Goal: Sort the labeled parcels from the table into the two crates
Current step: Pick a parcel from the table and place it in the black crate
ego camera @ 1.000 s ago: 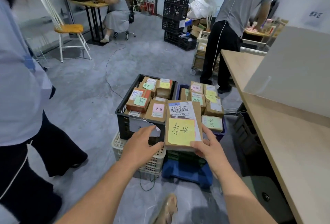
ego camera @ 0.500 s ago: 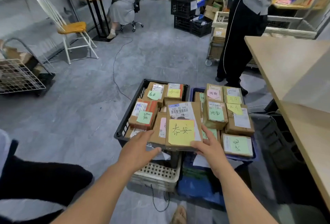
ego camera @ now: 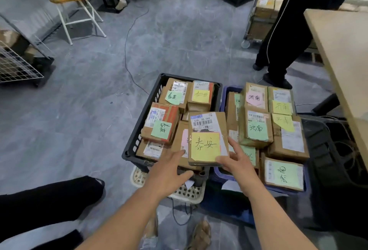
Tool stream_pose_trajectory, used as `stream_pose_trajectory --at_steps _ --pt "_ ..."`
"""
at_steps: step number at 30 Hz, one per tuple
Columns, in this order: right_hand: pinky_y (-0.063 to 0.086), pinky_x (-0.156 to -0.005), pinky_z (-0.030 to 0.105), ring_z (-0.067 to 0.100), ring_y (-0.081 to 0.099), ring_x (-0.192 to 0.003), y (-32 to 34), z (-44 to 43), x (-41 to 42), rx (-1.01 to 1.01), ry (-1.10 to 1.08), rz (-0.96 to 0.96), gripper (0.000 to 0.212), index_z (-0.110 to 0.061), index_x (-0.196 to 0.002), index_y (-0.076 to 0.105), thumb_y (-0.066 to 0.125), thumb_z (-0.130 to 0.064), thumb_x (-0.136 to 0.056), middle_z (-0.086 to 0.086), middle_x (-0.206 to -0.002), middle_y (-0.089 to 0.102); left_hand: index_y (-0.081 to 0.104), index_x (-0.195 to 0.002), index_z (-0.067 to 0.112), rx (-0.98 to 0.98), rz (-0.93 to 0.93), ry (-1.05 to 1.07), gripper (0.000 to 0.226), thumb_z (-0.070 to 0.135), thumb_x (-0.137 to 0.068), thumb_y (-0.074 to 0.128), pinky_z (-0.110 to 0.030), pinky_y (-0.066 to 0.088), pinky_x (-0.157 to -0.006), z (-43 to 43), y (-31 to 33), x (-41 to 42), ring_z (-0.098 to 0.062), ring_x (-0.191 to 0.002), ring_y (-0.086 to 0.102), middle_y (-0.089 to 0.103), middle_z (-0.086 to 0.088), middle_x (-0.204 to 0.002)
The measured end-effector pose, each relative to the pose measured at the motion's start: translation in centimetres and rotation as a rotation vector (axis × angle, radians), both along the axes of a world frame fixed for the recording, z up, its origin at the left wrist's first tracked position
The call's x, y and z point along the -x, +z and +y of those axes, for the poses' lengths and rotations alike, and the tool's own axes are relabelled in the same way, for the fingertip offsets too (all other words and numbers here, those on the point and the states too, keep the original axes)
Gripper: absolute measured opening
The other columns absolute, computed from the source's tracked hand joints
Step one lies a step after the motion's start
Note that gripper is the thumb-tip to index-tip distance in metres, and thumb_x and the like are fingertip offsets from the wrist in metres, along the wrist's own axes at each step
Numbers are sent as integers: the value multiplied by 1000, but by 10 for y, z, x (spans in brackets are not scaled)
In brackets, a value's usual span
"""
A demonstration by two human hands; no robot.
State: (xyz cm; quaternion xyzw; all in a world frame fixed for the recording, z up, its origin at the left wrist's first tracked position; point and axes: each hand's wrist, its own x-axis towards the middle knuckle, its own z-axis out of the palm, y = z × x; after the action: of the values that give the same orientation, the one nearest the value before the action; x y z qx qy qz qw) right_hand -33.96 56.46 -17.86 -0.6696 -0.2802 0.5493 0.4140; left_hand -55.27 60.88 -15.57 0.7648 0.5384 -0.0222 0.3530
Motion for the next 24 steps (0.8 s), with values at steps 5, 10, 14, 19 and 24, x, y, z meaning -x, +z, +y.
stream_pose_trajectory --at_steps 5,10,14,19,24 --pt "46 -74 18 3 60 -96 -5 21 9 39 -29 -48 72 -35 -144 36 67 -5 -87 -12 -101 64 16 -152 29 50 -11 -46 73 51 -92 51 -25 27 -107 31 -10 4 -13 -141 23 23 6 -156" --pt "48 -89 26 7 60 -105 -16 36 25 93 -89 -33 75 -33 -147 34 68 -6 -86 -9 -109 64 14 -152 31 82 -28 -117 72 49 -93 52 -25 29 -105 66 -18 7 -12 -140 24 24 7 -156" --pt "43 -107 41 14 54 -122 -33 50 41 128 -113 -21 83 -43 -147 31 74 -28 -77 -4 -129 61 22 -148 35 85 -67 -164 64 45 -93 53 -27 34 -102 92 -30 10 -12 -135 34 36 8 -150" --pt "37 -113 40 8 49 -129 -66 82 46 149 -130 21 79 -46 -150 23 67 -27 -87 -12 -138 55 31 -143 39 97 -163 -154 51 37 -96 52 -18 38 -86 131 -57 0 -1 -116 46 50 15 -138" --pt "39 -106 30 11 51 -126 -96 127 32 164 -113 -70 71 -48 -148 16 56 -19 -97 -10 -138 55 27 -144 37 91 -131 -132 51 35 -98 47 -26 46 -85 168 -97 -19 -9 -114 54 54 12 -134"
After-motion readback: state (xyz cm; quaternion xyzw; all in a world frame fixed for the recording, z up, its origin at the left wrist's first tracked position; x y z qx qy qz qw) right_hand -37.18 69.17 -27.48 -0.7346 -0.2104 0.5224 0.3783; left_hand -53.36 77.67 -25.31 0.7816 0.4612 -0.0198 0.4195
